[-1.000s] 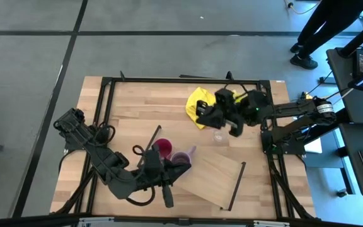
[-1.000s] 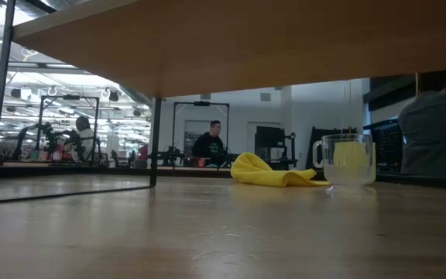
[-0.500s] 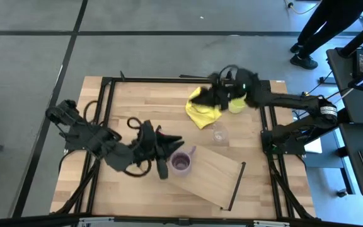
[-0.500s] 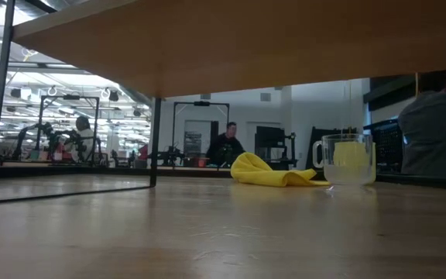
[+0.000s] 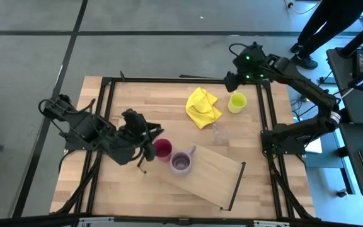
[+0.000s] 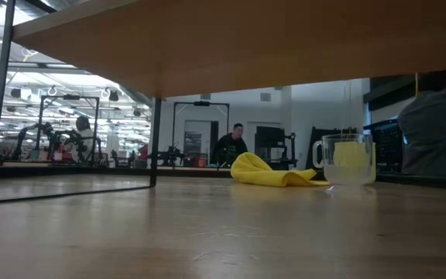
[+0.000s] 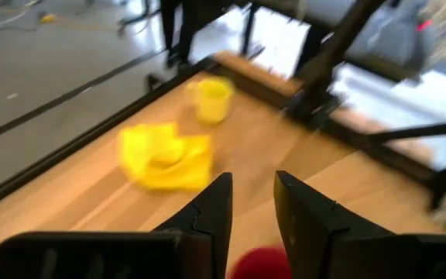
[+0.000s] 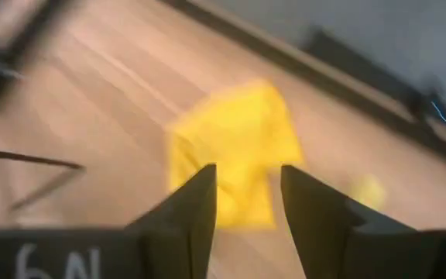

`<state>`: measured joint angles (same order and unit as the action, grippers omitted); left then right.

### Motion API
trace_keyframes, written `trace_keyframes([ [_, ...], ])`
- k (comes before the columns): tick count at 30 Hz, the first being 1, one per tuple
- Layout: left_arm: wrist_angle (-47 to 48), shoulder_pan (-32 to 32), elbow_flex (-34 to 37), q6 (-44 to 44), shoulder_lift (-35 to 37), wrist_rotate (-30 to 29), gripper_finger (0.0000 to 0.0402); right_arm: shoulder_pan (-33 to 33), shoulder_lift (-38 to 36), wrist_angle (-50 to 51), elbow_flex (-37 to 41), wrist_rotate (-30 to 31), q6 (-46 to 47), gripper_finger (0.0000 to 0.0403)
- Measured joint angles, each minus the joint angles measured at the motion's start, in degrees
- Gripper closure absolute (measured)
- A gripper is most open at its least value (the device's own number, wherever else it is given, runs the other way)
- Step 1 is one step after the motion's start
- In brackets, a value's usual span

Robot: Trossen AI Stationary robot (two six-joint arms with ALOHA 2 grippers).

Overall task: Stack small to large cups/mugs on shelf
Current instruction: Put the yellow mug on the shelf

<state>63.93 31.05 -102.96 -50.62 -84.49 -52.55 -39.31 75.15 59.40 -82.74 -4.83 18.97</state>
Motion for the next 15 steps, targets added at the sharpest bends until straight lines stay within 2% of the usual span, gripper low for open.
trace_keyframes([
  [2, 4.6, -0.9, 0.0, -2.1, 0.4, 1.1, 0.0311, -1.4, 0.0, 4.0, 1.3, 2.2, 2.4, 0.0250],
  [7, 9.6, -3.3, 0.0, -2.5, 1.1, 3.9, 0.0309, -5.0, 0.1, 6.0, 8.3, 1.8, 4.5, 0.0224],
  [12, 9.9, -7.0, 0.7, -0.5, 1.1, 11.9, 0.0308, -8.3, 0.1, 3.5, 14.2, 2.9, 4.5, 0.0201],
  [15, 8.5, -9.5, 3.1, -0.3, 1.0, 14.3, 0.0308, -10.4, 0.1, 1.9, 16.7, 2.3, 3.9, 0.0195],
])
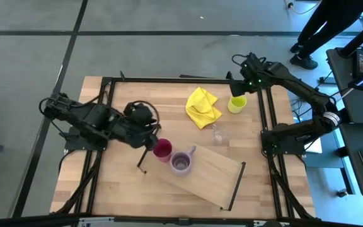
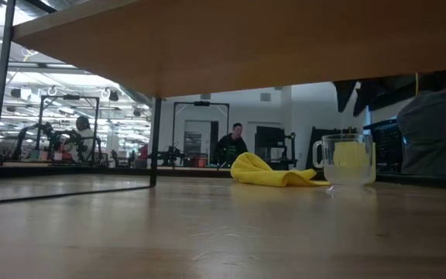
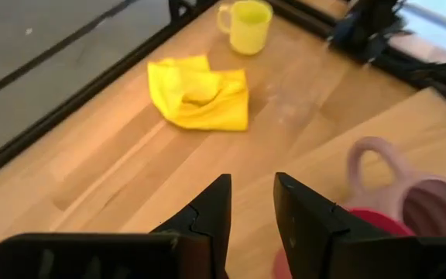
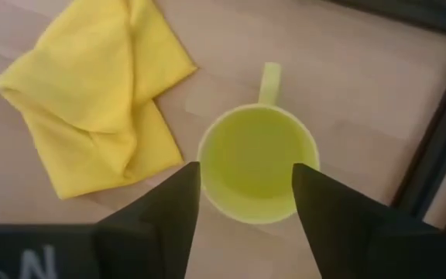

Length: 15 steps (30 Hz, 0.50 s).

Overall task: Stack small to large cups/mugs on shelf
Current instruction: Put the yellow mug on the shelf

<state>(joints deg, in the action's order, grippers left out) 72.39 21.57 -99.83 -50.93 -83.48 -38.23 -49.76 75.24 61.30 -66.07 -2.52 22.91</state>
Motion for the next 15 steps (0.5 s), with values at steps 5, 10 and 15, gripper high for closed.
trace_keyframes([
  [5, -2.2, -3.2, 3.3, 0.5, 0.0, 4.4, 0.0308, -3.5, 0.0, -0.2, 3.9, -0.1, -1.1, 0.0194],
  [10, -6.9, -5.3, 5.9, 2.4, 0.0, 6.0, 0.0308, -5.6, 0.0, -1.3, 8.1, -0.1, -1.5, 0.0194],
  [15, -9.3, -6.6, 7.7, 3.3, 0.0, 6.5, 0.0308, -5.9, 0.0, -4.5, 11.5, -0.3, -0.8, 0.0194],
])
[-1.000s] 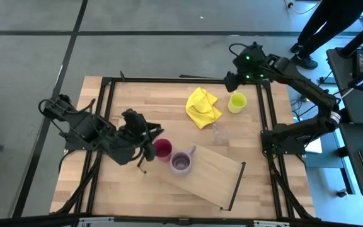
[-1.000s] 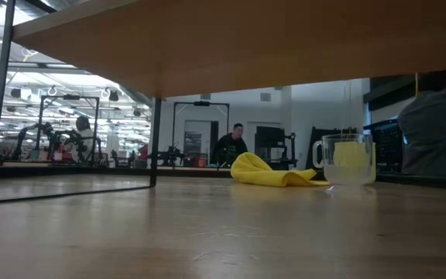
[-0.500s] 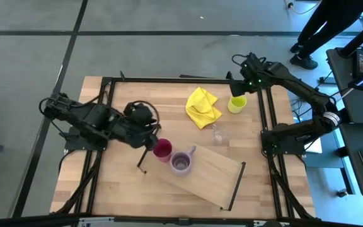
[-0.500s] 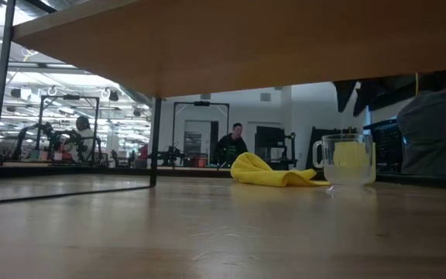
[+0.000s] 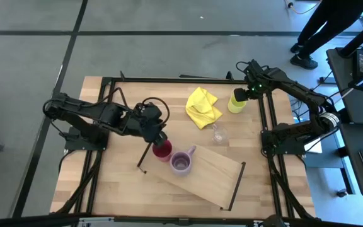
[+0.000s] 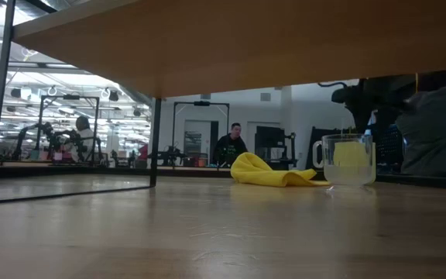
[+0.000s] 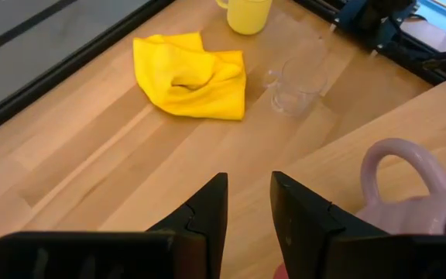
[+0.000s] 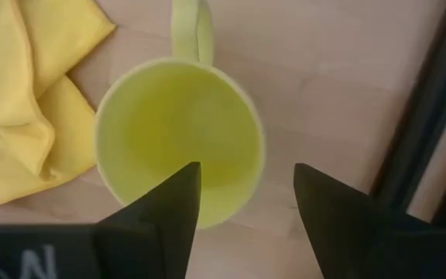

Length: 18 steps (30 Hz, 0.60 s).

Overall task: Stack small to large cups/mugs on shelf
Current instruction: Put the yellow mug on the shelf

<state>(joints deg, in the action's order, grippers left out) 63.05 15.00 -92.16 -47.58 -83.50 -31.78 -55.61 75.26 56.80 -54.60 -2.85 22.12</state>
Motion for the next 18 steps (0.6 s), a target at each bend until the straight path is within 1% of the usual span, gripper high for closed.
trace_keyframes([
  [3, -0.3, -0.7, 0.6, 0.0, 0.0, 0.6, 0.0308, 0.0, 0.0, -2.0, 1.8, -1.7, 0.3, 0.0194],
  [6, -0.9, -1.2, 0.9, 0.0, 0.0, 1.8, 0.0308, 0.0, 0.0, -3.5, 3.4, -1.8, 0.9, 0.0194],
  [12, -1.4, -1.2, 0.9, 0.0, 0.0, 1.4, 0.0308, -0.2, 0.0, -6.4, 6.1, -1.7, 1.7, 0.0195],
  [15, -1.5, -1.2, 0.9, 0.1, 0.0, 1.4, 0.0308, -0.2, 0.0, -7.0, 6.9, -1.4, 1.8, 0.0207],
  [18, -1.6, -1.3, 0.9, 0.2, 0.0, 1.3, 0.0308, -0.2, 0.0, -7.5, 7.1, -1.3, 1.7, 0.0227],
])
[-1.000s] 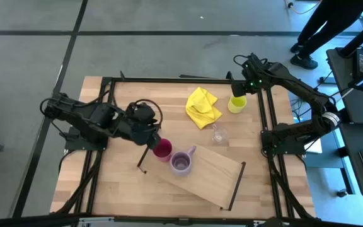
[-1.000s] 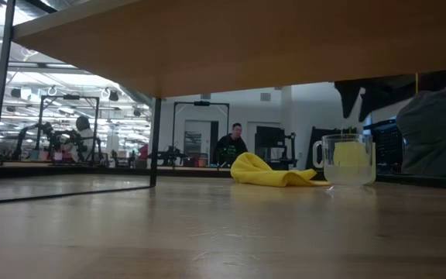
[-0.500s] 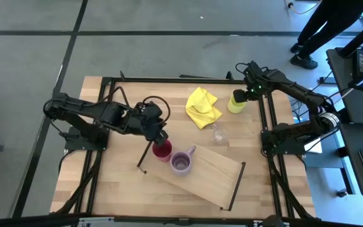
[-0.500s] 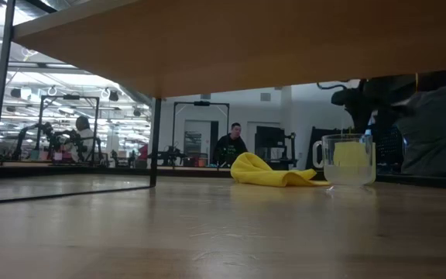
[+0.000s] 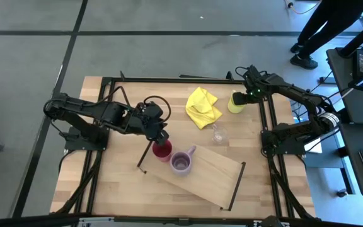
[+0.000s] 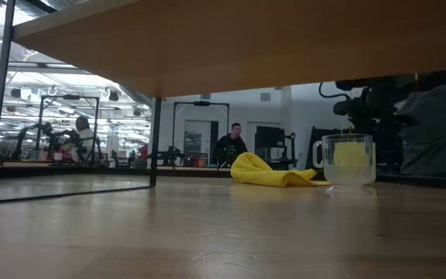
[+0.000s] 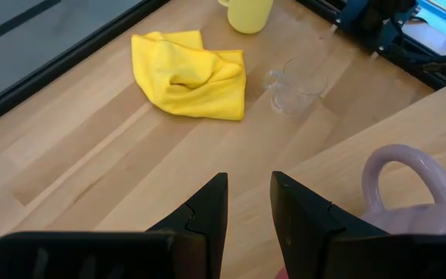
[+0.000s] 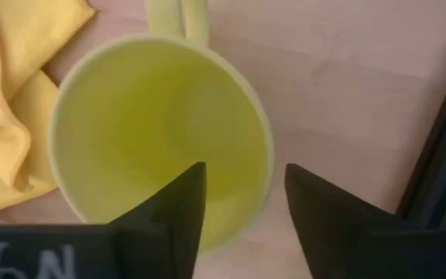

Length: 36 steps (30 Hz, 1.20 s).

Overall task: Stack small to large cups/mugs on shelf
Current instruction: Put the yellow mug on the shelf

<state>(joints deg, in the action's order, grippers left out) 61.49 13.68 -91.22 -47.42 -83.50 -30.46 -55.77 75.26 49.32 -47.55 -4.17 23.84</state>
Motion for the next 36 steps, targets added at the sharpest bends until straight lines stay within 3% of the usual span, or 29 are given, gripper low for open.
trace_keyframes([
  [13, -0.8, -1.3, 0.0, 1.2, 0.0, -0.2, 0.0308, 0.0, 0.0, -3.1, 0.0, 0.0, 0.5, 0.0388],
  [24, 0.8, -8.2, 0.0, 7.4, 0.0, -0.1, 0.0308, 0.0, -0.9, -2.2, -6.8, 4.2, -1.3, 0.0394],
  [30, 7.5, -13.2, 0.2, 9.6, 0.0, -1.6, 0.0308, 2.2, -2.2, 8.1, -14.9, 5.6, 1.8, 0.0395],
  [36, 2.8, -18.1, 4.1, 23.6, 4.1, 2.7, 0.0308, 9.8, -5.1, 21.0, -26.4, 13.5, 13.6, 0.0395],
])
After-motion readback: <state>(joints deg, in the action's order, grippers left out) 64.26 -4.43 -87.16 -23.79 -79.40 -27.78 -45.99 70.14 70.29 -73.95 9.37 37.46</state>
